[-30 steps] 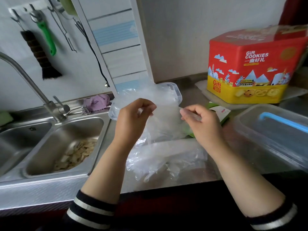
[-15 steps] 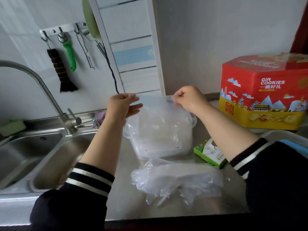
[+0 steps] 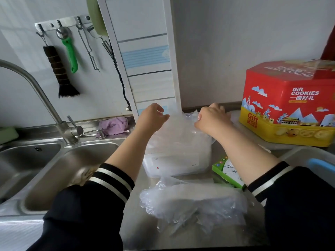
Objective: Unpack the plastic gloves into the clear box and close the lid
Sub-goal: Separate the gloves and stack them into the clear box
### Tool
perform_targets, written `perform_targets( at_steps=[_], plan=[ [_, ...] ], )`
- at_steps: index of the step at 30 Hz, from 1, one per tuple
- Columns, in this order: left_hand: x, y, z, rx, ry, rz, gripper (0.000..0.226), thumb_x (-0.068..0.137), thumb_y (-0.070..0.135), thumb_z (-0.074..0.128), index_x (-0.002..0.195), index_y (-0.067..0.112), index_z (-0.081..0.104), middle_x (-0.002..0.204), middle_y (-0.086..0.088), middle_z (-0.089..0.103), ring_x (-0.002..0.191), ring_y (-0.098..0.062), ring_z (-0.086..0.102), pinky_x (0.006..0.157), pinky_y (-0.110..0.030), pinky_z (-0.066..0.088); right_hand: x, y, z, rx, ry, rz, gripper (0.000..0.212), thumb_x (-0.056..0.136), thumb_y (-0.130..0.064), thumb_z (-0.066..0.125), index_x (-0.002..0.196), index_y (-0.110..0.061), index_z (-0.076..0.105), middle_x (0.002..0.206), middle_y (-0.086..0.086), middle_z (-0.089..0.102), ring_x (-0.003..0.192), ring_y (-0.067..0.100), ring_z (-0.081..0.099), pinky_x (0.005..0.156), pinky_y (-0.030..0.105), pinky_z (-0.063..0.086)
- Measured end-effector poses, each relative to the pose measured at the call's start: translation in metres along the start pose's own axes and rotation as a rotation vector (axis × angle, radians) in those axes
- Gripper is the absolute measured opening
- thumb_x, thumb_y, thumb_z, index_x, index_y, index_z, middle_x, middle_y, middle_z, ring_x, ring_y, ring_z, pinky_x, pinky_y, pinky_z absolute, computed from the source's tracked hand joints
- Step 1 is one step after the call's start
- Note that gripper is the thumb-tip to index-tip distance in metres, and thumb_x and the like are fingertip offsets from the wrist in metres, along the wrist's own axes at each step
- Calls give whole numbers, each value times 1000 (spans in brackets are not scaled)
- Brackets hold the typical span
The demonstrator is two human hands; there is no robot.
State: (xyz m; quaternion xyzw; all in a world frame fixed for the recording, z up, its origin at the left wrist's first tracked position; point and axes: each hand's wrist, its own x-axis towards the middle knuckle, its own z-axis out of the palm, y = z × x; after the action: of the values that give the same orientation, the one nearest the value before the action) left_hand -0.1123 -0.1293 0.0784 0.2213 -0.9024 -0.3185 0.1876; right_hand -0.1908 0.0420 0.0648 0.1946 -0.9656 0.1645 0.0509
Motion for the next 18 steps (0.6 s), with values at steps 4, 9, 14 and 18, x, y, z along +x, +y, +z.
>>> perform_targets(
  at_steps=[4, 9, 14, 18],
  plan=[
    [-4, -4, 2, 230, 75, 122, 40, 88, 39, 65, 122, 19, 56, 124, 1, 60, 115, -22, 53, 87, -31, 43, 0, 6, 1, 33, 48, -1, 52, 84, -30, 66, 129, -19, 42, 131, 11, 39, 123, 32, 38, 96, 42, 36],
    [-21, -7, -12, 576, 240, 230, 38, 86, 38, 67, 121, 25, 60, 135, -2, 48, 124, -31, 36, 99, -40, 33, -13, 22, -5, 164, 228, -64, 46, 89, -30, 63, 130, -21, 44, 131, 12, 42, 121, 32, 41, 96, 41, 39],
    [-68, -4, -5, 346, 557, 713, 16, 86, 12, 67, 102, 11, 67, 109, -7, 63, 100, -31, 52, 80, -37, 44, -64, 35, -15, 597, 399, -395, 14, 88, -35, 62, 98, -25, 63, 88, -12, 60, 77, 11, 57, 73, 42, 52],
    [-131, -8, 29, 26, 452, 743, 10, 90, 13, 59, 98, 17, 64, 86, 4, 67, 72, -11, 56, 64, -28, 48, -120, 42, -9, 675, -217, -381, 20, 77, -42, 74, 85, -24, 68, 78, -2, 68, 74, 14, 64, 76, 40, 53]
  ],
)
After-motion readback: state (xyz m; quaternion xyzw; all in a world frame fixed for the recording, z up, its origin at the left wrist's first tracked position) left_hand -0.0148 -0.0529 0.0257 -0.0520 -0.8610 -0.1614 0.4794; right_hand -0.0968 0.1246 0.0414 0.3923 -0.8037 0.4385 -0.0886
